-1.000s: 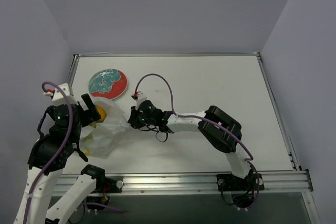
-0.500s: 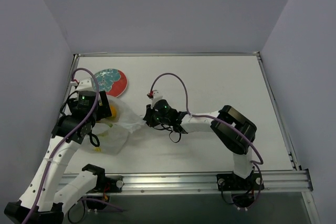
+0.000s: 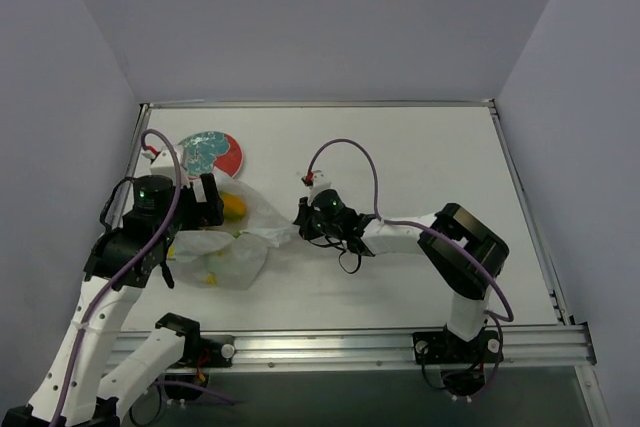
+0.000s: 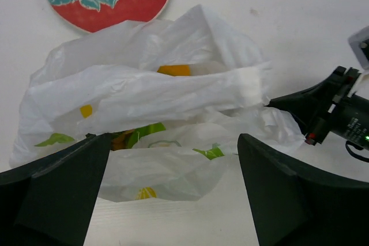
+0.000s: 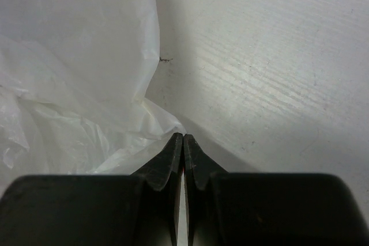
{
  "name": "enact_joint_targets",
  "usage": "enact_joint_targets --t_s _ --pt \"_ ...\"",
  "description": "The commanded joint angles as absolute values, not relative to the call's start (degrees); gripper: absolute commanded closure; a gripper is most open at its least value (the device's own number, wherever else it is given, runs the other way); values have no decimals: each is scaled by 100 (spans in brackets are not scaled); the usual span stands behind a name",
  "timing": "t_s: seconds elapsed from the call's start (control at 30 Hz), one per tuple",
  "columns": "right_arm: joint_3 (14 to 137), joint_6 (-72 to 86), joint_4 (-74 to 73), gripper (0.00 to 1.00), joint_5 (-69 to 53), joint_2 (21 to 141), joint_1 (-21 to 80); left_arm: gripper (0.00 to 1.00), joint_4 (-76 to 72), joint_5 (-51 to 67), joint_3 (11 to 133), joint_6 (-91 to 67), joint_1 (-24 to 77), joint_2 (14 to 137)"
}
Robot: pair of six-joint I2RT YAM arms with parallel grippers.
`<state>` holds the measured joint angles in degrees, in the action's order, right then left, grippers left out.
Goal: Take the fake fruits out of the plastic bag
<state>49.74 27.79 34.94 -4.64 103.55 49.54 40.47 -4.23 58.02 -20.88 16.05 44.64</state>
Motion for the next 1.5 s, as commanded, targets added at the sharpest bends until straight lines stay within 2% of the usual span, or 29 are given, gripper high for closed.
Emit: enact_joint_targets --t_s 0.0,0.07,0.1,0.4,0.47,0.57,0.63,0.67,0.77,1.03,1.23,1.3,1.33,1.4,1.43,1.47 --pt "5124 2646 3657 100 -369 10204 4966 7 4174 247 6599 -1504 1600 4272" --pt "5133 2663 3674 100 -395 10187 4966 3 4472 -103 6898 -1258 1600 4289" --pt "5124 2672 3683 100 -404 10178 4975 6 4526 -192 6952 -1170 1600 4350" --pt "5176 2777 3753 100 -527 10020 4983 5 4729 -1055 7128 -1177 1573 5677" --pt "5221 2769 3735 100 -562 10020 5001 0 4598 -1168 7128 -1335 1443 5958" --pt "5238 2769 3762 100 -563 10011 5036 28 4317 -1116 7111 -1503 1100 6310" --pt "5195 2769 3771 100 -519 9993 5027 57 4149 -1239 6988 -1791 608 6450" --pt "5186 2760 3753 100 -501 9976 5027 77 3853 -1178 6900 -1880 224 6460" --pt "5115 2681 3701 100 -378 9949 5010 97 3403 -1072 6576 -2223 -218 6626" --pt "4992 2610 3691 100 -150 10177 5010 98 2927 -457 6117 -2724 -1115 7609" --pt "5247 2400 3148 100 264 9924 5036 98 2822 -80 6003 -2777 -1345 7928" --pt "5352 2312 2928 91 272 9670 5071 98 2813 0 5942 -2786 -1327 7788" --pt "5448 2207 2814 70 307 9564 5115 98 2812 0 5863 -2786 -1318 7613" --pt "5554 2110 2462 47 343 9213 5176 98 2830 184 5775 -2786 -1222 7419" --pt "5659 2005 2365 31 325 9107 5238 98 2830 202 5740 -2786 -1187 7244" --pt "5730 1952 2147 27 316 8992 5290 98 2847 254 5687 -2786 -1152 7173"
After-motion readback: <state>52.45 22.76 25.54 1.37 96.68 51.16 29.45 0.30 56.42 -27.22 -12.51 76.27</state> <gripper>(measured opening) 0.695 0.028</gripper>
